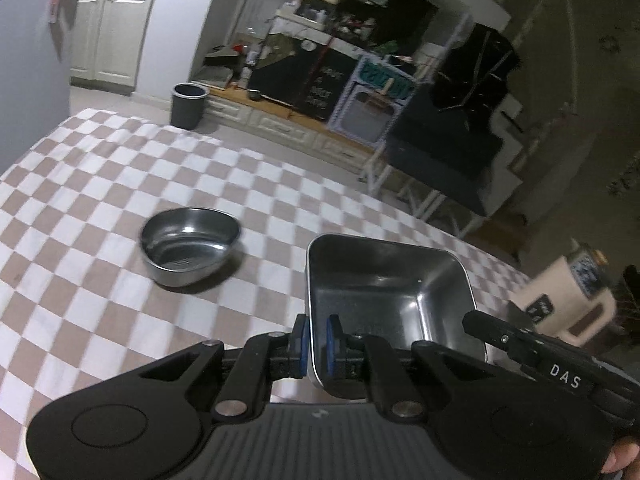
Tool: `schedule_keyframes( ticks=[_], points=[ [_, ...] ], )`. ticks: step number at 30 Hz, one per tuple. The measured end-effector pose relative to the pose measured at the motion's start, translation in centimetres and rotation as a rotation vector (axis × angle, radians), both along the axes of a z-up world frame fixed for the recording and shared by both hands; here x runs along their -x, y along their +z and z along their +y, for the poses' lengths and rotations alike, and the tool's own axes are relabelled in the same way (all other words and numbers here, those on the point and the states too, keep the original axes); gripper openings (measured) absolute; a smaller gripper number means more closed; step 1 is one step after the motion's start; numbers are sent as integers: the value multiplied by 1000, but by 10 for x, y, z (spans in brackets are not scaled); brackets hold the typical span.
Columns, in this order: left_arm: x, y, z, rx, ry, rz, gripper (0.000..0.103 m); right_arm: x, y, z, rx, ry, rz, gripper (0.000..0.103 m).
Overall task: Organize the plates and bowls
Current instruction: 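Lift the square steel tray with the left gripper and carry it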
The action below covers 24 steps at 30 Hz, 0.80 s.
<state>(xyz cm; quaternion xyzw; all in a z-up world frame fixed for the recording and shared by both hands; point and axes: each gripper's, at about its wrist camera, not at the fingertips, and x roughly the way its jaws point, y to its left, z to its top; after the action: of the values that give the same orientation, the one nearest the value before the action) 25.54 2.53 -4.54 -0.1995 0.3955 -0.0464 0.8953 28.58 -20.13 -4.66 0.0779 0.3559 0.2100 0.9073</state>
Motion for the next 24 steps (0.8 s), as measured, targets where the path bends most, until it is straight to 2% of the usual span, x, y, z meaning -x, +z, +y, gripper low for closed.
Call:
schedule_keyframes(
  ticks=[7,16,24],
  points=[
    [10,1,-44,17,-100,-4,9,34,8,-48,0,-84,4,5],
    [25,-8,-96,14,-223,9,9,83,0,-94,-2,-201,27,5],
    [41,-28,-133,-39,-334,59,9,109,-12,-113,35,-260,84,5]
  ],
)
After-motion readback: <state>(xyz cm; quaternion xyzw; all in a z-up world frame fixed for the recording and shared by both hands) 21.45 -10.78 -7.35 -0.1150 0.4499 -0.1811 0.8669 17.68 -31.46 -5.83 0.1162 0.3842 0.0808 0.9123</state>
